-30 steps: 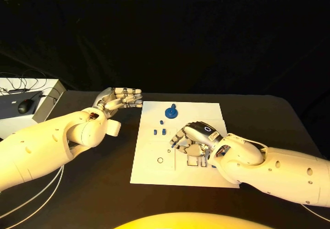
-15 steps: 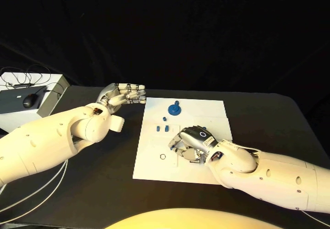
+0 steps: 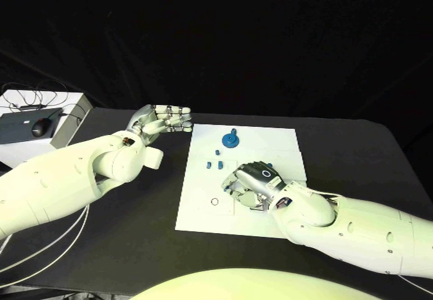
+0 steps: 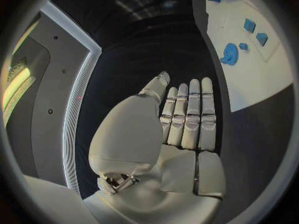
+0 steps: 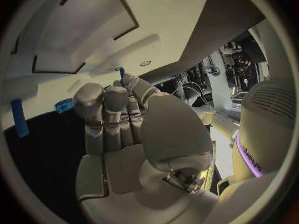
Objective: Assemble the parts on the task board
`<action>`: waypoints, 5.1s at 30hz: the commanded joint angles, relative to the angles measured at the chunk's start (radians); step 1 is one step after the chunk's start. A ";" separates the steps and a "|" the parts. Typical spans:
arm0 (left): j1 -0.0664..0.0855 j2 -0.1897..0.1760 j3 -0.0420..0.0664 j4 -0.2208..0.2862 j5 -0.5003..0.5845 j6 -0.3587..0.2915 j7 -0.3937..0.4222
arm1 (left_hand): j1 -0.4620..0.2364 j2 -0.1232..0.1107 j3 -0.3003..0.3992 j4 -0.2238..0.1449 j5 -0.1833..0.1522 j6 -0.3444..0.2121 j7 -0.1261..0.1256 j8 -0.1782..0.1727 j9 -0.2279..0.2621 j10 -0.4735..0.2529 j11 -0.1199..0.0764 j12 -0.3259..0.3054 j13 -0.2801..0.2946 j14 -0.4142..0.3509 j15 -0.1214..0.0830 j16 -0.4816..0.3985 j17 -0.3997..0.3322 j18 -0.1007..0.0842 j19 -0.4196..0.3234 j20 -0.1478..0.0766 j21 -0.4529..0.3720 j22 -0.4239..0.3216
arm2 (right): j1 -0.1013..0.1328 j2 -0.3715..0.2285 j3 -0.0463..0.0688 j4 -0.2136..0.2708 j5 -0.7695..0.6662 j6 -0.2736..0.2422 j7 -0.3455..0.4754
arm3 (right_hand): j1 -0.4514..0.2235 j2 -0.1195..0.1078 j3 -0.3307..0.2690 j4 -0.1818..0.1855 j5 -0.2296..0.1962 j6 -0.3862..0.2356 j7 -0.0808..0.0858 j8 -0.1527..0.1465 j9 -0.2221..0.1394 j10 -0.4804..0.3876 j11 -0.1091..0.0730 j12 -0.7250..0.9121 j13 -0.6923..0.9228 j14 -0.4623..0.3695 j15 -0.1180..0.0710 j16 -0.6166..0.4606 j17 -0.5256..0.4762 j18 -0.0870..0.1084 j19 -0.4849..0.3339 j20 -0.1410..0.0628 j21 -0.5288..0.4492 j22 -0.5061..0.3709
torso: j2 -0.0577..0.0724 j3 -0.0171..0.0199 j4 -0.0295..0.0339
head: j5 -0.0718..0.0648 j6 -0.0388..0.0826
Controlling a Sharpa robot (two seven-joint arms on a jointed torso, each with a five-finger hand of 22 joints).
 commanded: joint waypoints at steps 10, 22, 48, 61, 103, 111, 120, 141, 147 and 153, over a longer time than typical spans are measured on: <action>0.000 -0.003 0.001 0.003 0.002 0.005 0.010 | 0.004 -0.001 -0.007 0.001 -0.002 -0.001 0.003 0.000 0.000 -0.007 -0.002 -0.001 -0.001 -0.009 0.000 0.005 0.001 -0.018 0.001 0.003 0.004 -0.002 | -0.003 -0.001 -0.001 -0.003 -0.043 0.006 -0.028 | -0.002 0.003 0.000 -0.004 0.002 0.004 0.001 0.002 0.000 0.028 -0.024 0.003 0.001 -0.002 -0.002 0.004 -0.001 0.020 0.040 -0.006 0.005 0.103 | -0.002 0.0009 -0.0010 | 0.005 -0.008; 0.000 -0.002 0.001 0.002 0.002 0.007 0.008 | 0.004 -0.002 -0.008 0.002 -0.002 -0.001 0.003 0.000 0.000 -0.008 -0.001 -0.001 -0.001 -0.011 0.001 0.005 0.001 -0.018 0.001 0.003 0.004 -0.006 | -0.003 -0.008 -0.001 -0.003 -0.048 0.024 -0.021 | -0.002 0.003 0.001 -0.004 0.001 0.004 0.001 0.002 0.000 0.028 -0.024 0.003 0.001 -0.003 -0.002 0.006 -0.002 0.019 0.039 -0.006 0.009 0.103 | -0.002 0.0012 -0.0008 | 0.004 -0.013; 0.000 -0.004 0.001 0.002 0.002 0.006 0.007 | 0.004 -0.002 -0.008 0.002 -0.002 -0.001 0.003 0.000 0.000 -0.008 -0.001 -0.001 -0.001 -0.011 0.001 0.005 0.001 -0.018 0.001 0.003 0.004 -0.006 | -0.002 0.014 -0.001 -0.017 -0.053 0.063 -0.031 | -0.011 -0.008 -0.019 0.008 -0.006 -0.012 0.006 0.002 -0.007 0.006 -0.017 0.003 0.001 -0.005 0.003 0.002 -0.009 0.021 0.035 -0.002 -0.010 0.099 | -0.002 0.0003 0.0000 | 0.003 -0.017; 0.000 -0.006 0.001 0.002 0.002 0.008 0.005 | 0.004 -0.002 -0.008 0.002 -0.002 -0.001 0.003 0.000 0.000 -0.008 -0.001 -0.001 -0.001 -0.011 0.001 0.005 0.001 -0.018 0.001 0.003 0.004 -0.006 | -0.002 0.017 -0.003 -0.020 -0.035 0.045 -0.015 | -0.036 -0.078 -0.046 0.065 -0.021 -0.081 0.010 0.000 -0.025 -0.085 0.009 0.004 0.000 -0.008 0.020 -0.006 -0.020 0.042 0.028 0.014 -0.116 0.077 | -0.002 0.0011 -0.0015 | 0.006 -0.020; -0.001 0.004 0.001 -0.018 0.002 0.014 0.013 | 0.007 -0.002 -0.009 0.002 -0.002 -0.005 0.006 0.000 0.000 -0.007 -0.001 -0.001 -0.001 -0.010 0.001 0.005 0.001 -0.018 0.002 0.003 0.005 -0.015 | 0.217 -0.188 0.014 0.024 0.229 0.255 -0.029 | 0.002 -0.107 -0.211 0.130 -0.006 -0.153 -0.003 0.001 -0.024 -0.158 0.024 0.008 0.002 -0.009 0.032 -0.001 -0.029 0.061 0.050 0.027 -0.241 0.066 | -0.001 0.0020 0.0000 | -0.035 0.017; -0.001 0.003 0.001 -0.018 0.002 0.013 0.012 | 0.007 -0.002 -0.009 0.002 -0.002 -0.005 0.006 0.000 0.000 -0.007 -0.001 -0.001 -0.001 -0.010 0.001 0.005 0.001 -0.018 0.002 0.003 0.005 -0.015 | 0.228 -0.181 0.011 -0.011 0.195 0.340 -0.048 | 0.030 -0.113 -0.255 0.168 -0.011 -0.165 -0.014 0.000 -0.024 -0.182 0.030 0.012 0.001 -0.011 0.036 0.002 -0.030 0.068 0.051 0.033 -0.259 0.064 | -0.001 0.0002 -0.0003 | -0.039 0.015; -0.001 0.000 0.001 -0.017 0.002 0.012 0.012 | 0.007 -0.002 -0.009 0.002 -0.002 -0.005 0.006 0.000 0.000 -0.007 -0.001 -0.001 -0.001 -0.010 0.001 0.005 0.001 -0.018 0.002 0.003 0.005 -0.015 | 0.224 -0.173 0.006 -0.023 0.168 0.381 -0.059 | 0.034 -0.113 -0.257 0.176 -0.008 -0.163 -0.013 0.001 -0.023 -0.172 0.027 0.015 0.001 -0.010 0.034 0.002 -0.030 0.067 0.053 0.032 -0.254 0.065 | -0.001 0.0002 -0.0001 | -0.037 0.009; -0.001 0.001 0.001 -0.020 0.002 0.012 0.007 | 0.005 0.002 -0.009 0.006 -0.002 -0.001 0.008 0.001 0.000 -0.006 -0.001 0.000 -0.001 -0.009 0.000 0.006 0.001 -0.019 0.003 0.002 0.007 -0.016 | 0.207 -0.158 0.002 -0.028 0.155 0.382 -0.062 | 0.005 -0.063 -0.092 0.133 -0.009 -0.080 0.003 0.001 -0.023 -0.059 0.001 0.004 0.000 -0.006 0.015 0.003 -0.034 0.051 0.053 0.015 -0.212 0.073 | -0.002 0.0004 0.0001 | -0.039 0.007; -0.001 0.001 0.001 -0.020 0.002 0.011 0.007 | 0.005 0.002 -0.009 0.006 -0.002 -0.001 0.008 0.001 0.000 -0.006 -0.001 0.000 -0.001 -0.009 0.000 0.006 0.001 -0.019 0.003 0.002 0.007 -0.016 | 0.204 -0.155 0.002 -0.027 0.148 0.383 -0.063 | -0.009 -0.060 -0.062 0.114 -0.009 -0.071 0.002 0.001 -0.022 -0.049 -0.002 0.004 0.000 -0.006 0.013 0.004 -0.035 0.047 0.053 0.011 -0.200 0.074 | -0.002 0.0007 -0.0012 | -0.038 0.006; -0.001 0.001 0.001 -0.019 0.002 0.011 0.006 | 0.005 0.002 -0.009 0.006 -0.002 -0.001 0.008 0.001 0.000 -0.006 -0.001 0.000 -0.001 -0.009 0.000 0.006 0.001 -0.019 0.003 0.002 0.007 -0.016 | 0.202 -0.154 0.002 -0.024 0.140 0.380 -0.064 | -0.007 -0.049 -0.053 0.103 -0.011 -0.057 0.000 0.003 -0.021 -0.036 -0.006 0.005 0.000 -0.006 0.010 0.004 -0.036 0.044 0.054 0.010 -0.186 0.077 | -0.001 0.0010 -0.0003 | -0.038 0.006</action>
